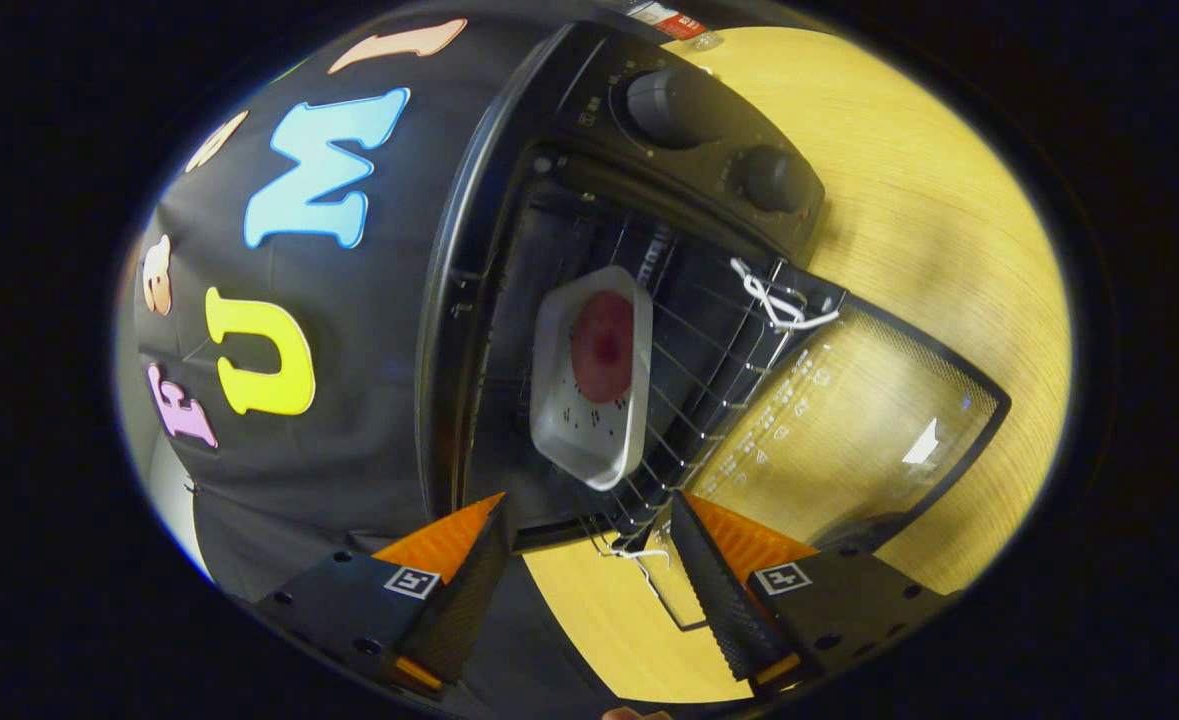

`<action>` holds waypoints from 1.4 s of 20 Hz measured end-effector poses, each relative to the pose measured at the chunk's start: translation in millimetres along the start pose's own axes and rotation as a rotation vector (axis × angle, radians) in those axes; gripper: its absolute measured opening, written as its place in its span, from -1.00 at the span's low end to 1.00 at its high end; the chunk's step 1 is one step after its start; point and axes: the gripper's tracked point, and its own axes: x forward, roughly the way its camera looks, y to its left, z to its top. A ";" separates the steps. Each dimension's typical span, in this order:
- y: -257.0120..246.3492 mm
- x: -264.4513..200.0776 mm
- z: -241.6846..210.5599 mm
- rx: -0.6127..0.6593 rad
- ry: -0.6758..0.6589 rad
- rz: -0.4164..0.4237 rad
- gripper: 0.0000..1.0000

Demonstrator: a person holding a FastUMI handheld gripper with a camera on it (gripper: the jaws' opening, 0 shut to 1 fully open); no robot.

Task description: Open the toaster oven, put the food inside, and close the toaster oven door.

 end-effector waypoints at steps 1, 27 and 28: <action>-1.5 -4.4 -3.9 -0.024 0.001 -0.009 0.96; -136.3 -63.2 -61.8 -1.016 0.165 -0.541 0.97; -139.4 -61.6 -58.0 -1.027 0.160 -0.562 0.97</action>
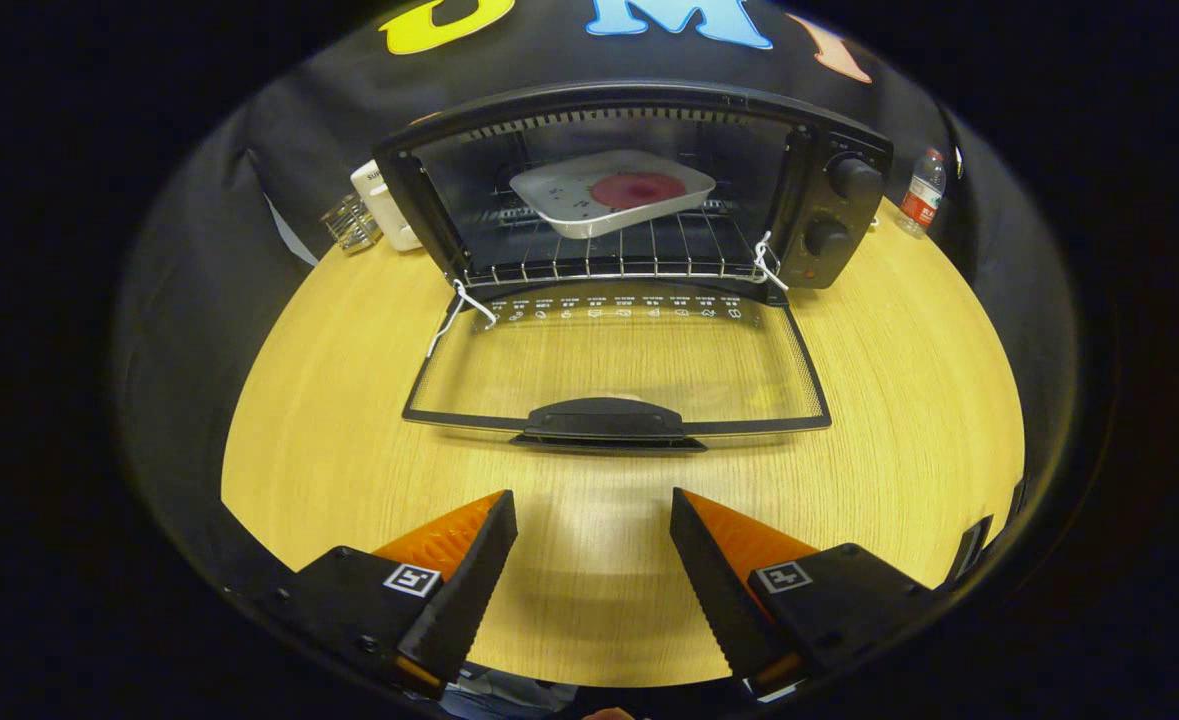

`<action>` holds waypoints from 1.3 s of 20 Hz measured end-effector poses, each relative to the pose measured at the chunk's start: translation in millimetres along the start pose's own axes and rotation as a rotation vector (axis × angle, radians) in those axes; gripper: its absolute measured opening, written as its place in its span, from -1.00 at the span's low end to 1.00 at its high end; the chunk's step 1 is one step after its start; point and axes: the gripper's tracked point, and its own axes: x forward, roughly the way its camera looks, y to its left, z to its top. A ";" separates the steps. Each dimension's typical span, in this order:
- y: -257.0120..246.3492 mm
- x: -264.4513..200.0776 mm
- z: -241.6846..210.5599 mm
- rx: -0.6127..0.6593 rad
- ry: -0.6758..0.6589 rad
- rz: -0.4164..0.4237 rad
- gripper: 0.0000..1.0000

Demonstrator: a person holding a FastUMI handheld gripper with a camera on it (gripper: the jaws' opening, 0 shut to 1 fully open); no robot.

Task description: Open the toaster oven, put the food inside, and close the toaster oven door.

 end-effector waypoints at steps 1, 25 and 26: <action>-5.5 3.0 -1.0 -0.009 0.005 -0.027 0.97; -13.7 16.2 15.9 0.054 0.051 -0.094 0.96; -13.2 10.2 18.6 0.052 0.044 -0.091 0.96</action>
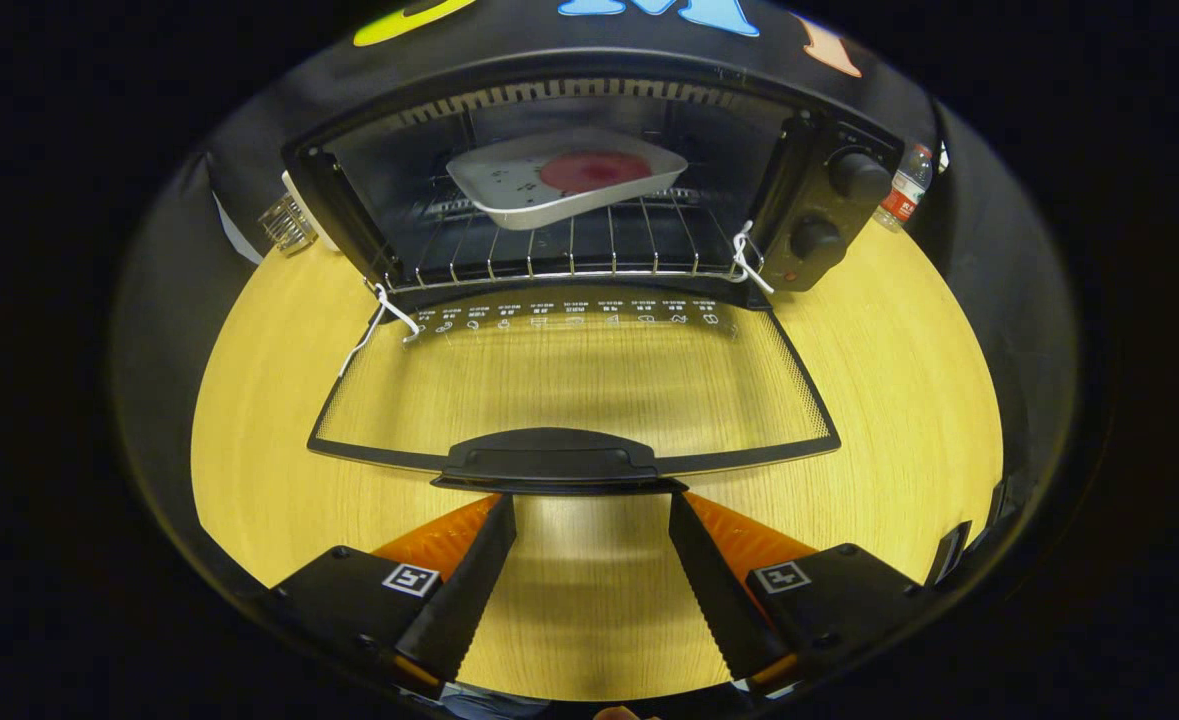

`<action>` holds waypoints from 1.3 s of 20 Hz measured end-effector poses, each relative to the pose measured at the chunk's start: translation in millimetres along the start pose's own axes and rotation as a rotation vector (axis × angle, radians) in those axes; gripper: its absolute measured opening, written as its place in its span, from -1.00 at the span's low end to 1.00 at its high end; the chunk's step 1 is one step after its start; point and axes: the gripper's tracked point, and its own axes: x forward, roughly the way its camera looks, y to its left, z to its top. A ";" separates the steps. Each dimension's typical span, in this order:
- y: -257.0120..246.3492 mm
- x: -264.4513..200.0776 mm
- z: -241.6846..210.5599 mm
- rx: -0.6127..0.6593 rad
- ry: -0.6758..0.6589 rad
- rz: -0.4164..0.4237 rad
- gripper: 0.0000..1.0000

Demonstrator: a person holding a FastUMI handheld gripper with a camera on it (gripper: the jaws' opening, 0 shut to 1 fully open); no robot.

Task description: Open the toaster oven, put the food inside, and close the toaster oven door.

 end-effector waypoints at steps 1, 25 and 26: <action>0.2 -3.7 1.1 -0.004 -0.007 0.003 0.96; -14.5 -204.6 151.8 0.040 -0.668 0.021 0.97; -17.2 -220.9 158.8 0.043 -0.718 0.024 0.97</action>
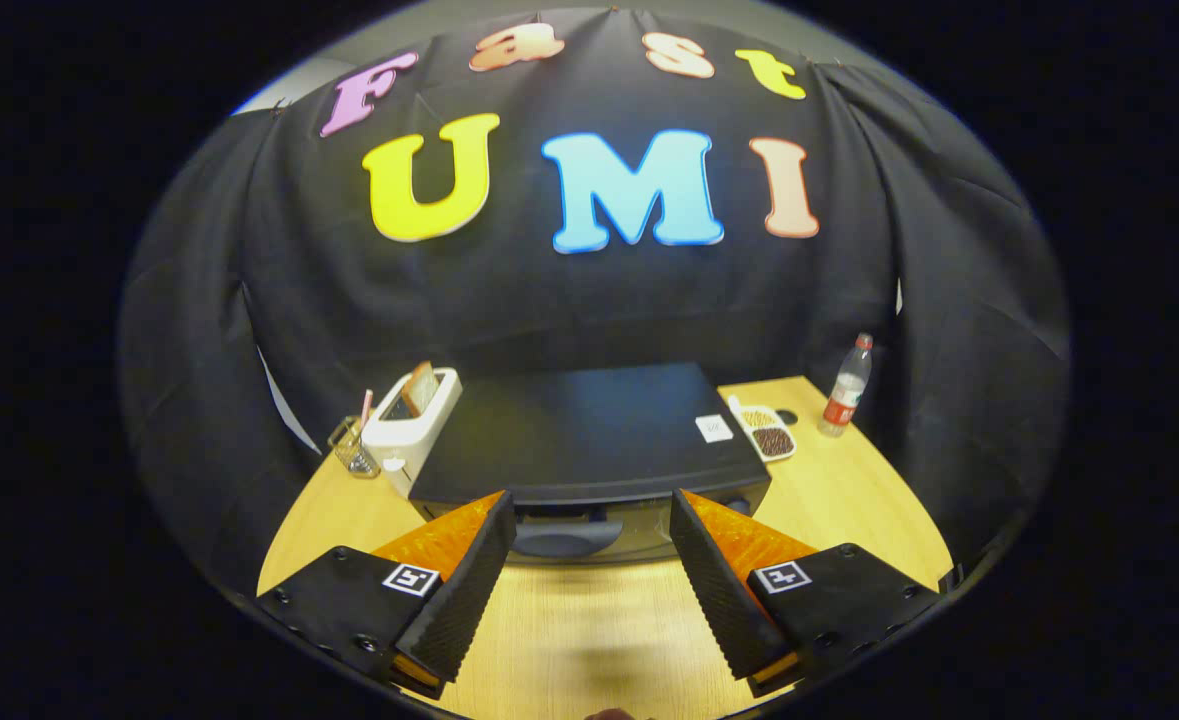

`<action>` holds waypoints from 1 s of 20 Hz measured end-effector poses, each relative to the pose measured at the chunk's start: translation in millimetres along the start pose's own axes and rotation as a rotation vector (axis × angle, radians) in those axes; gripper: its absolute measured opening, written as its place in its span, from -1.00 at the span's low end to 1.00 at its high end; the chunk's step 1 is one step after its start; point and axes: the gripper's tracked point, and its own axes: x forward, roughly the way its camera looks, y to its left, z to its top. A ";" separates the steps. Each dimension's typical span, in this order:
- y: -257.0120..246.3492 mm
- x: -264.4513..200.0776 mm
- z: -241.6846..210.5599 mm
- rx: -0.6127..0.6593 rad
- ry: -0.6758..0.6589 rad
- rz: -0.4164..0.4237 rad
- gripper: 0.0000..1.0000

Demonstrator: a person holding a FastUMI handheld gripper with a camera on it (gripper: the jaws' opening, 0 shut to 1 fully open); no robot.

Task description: Open the toaster oven, put the food inside, and close the toaster oven door.

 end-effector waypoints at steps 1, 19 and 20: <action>-0.5 -7.0 13.2 -0.001 -0.039 0.005 0.97; -44.8 -124.9 62.5 -0.133 -0.319 -0.023 0.96; -48.6 -127.8 65.4 -0.127 -0.324 -0.028 0.96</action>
